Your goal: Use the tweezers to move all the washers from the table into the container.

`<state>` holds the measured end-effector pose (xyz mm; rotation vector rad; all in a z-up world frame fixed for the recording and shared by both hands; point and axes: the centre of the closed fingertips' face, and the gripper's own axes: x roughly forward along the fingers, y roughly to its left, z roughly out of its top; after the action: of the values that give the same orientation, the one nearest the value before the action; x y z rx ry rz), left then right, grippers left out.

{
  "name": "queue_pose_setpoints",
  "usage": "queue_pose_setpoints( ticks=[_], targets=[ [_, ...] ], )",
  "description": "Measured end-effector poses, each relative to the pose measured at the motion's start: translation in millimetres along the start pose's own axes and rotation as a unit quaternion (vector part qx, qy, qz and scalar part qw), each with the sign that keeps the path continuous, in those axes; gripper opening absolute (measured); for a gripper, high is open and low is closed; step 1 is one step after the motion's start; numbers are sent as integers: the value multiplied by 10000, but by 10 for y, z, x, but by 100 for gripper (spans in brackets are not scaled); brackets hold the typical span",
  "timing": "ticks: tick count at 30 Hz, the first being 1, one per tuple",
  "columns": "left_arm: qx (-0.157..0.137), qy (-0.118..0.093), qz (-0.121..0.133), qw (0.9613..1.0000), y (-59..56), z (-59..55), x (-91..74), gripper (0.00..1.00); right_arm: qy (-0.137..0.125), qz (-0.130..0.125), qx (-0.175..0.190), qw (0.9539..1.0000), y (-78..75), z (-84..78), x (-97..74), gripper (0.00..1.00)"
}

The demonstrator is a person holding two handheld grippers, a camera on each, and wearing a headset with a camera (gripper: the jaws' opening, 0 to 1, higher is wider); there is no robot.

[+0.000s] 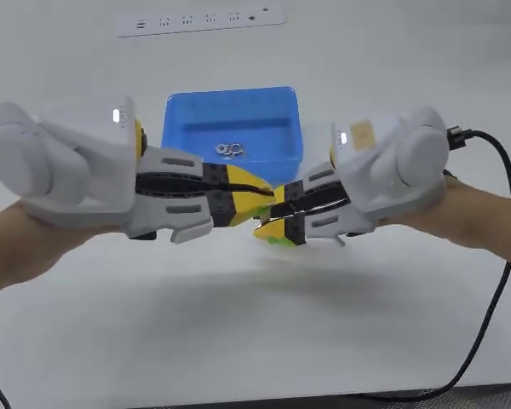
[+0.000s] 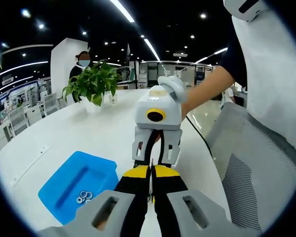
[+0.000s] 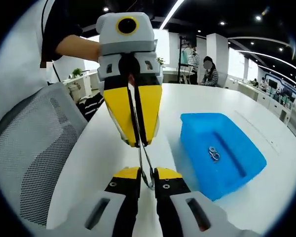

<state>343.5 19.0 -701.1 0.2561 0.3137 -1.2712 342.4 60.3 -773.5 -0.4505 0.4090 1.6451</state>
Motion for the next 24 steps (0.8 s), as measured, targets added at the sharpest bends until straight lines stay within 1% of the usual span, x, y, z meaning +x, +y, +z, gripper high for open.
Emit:
queue_pose_setpoints(
  ticks=[2,4,8,12,16,19,20,22,24],
  targets=[
    [-12,-10,-13,10000,-2,0,3,5,2,129,-23,9999,10,4,-1,12],
    [-29,-21,0,10000,7,-1,4,4,-18,193,-103,9998,22,8,-3,10],
    [-45,-9,28,10000,25,1,7,5,-141,326,-206,9992,28,13,-11,9],
    [-54,21,78,10000,39,0,1,5,-184,328,-284,9989,33,28,-10,7],
    [-162,29,180,9997,53,-1,-9,5,-209,320,-257,9989,39,37,-10,7],
    [-110,53,171,9998,26,1,-19,6,-213,347,-241,9989,81,52,2,7],
    [-46,-3,150,9999,0,20,-33,7,-216,342,-225,9989,85,56,4,7],
    [-47,-103,161,9998,-24,53,-49,11,-221,305,-194,9991,79,60,-2,7],
    [-30,-99,206,9997,-29,54,-72,12,-226,286,-155,9992,80,69,-15,7]
  ],
)
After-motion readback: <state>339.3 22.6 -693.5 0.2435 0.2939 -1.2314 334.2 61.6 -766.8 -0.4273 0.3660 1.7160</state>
